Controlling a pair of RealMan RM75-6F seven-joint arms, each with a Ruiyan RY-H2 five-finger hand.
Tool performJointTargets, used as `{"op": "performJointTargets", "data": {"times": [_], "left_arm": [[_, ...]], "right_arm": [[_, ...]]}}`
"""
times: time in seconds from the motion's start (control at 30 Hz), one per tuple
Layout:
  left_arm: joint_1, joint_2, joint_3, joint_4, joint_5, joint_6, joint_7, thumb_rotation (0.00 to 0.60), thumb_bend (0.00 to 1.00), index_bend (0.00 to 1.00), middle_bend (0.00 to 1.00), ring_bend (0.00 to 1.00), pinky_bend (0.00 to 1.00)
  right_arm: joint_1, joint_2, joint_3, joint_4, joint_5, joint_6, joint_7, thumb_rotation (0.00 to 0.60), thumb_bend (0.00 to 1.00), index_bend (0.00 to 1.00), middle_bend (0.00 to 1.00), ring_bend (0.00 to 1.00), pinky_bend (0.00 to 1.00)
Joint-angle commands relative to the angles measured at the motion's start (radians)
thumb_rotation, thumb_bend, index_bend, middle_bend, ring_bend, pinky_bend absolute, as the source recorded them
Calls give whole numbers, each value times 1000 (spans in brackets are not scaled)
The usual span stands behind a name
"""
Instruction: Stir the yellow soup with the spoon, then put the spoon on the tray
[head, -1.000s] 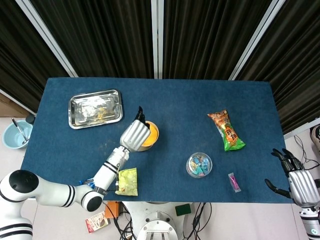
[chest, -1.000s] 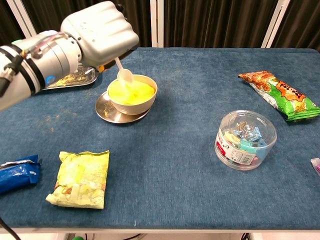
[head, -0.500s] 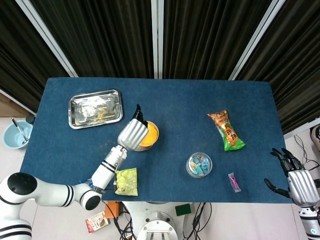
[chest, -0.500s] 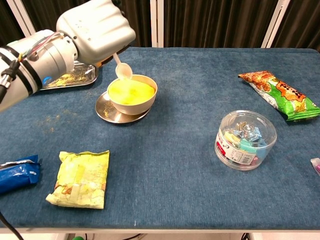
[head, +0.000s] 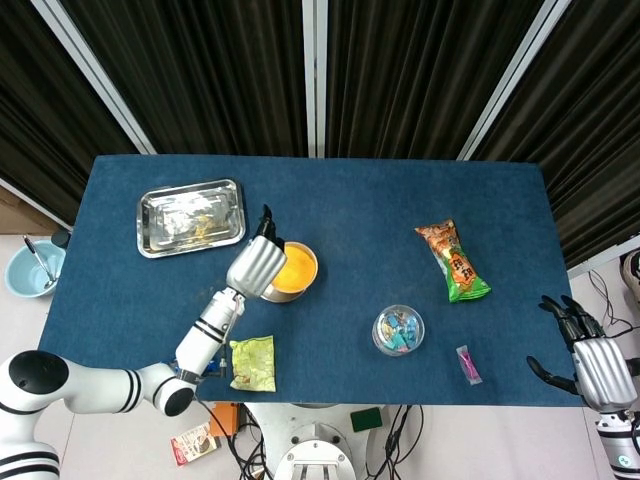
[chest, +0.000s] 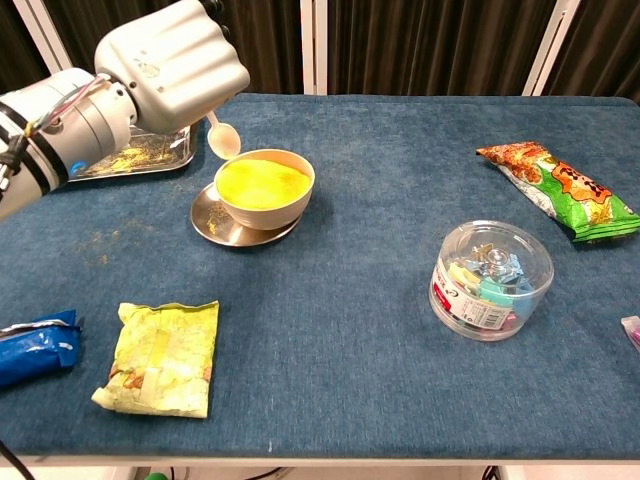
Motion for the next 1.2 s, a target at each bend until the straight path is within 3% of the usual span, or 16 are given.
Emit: {"op": "performJointTargets", "data": {"times": [0.03, 0.17, 0.3, 0.6, 0.77, 0.97, 1.2], "left_arm": [[5, 3, 11, 3, 19, -14, 22, 600, 511, 635, 559, 333, 188], [12, -2, 5, 7, 35, -21, 14, 600, 511, 636, 559, 333, 189], [27, 7, -38, -5, 20, -31, -73, 600, 511, 637, 560, 333, 187], [110, 68, -227, 4, -162, -88, -489, 600, 507, 639, 550, 333, 189], [166, 105, -316, 59, -316, -217, -756, 600, 504, 637, 542, 331, 191], [182, 83, -329, 242, -394, -352, -908, 600, 498, 625, 533, 316, 182], [172, 3, -290, 465, -387, -452, -964, 600, 487, 542, 484, 283, 168]], "right_arm": [[2, 1, 1, -6, 0, -1, -5, 600, 236, 97, 192, 76, 203], [5, 2, 2, -16, 0, -7, -15, 600, 236, 97, 192, 76, 203], [5, 7, 3, -25, 1, -8, -24, 600, 236, 97, 192, 76, 203], [0, 19, 4, -48, 5, -6, -44, 600, 236, 96, 192, 76, 203], [-1, 24, 4, -63, 3, -6, -58, 600, 236, 96, 192, 76, 203], [-5, 25, 1, -88, 2, -6, -87, 600, 236, 97, 192, 76, 203], [-9, 32, 1, -133, 1, -8, -137, 600, 236, 96, 192, 76, 203]]}}
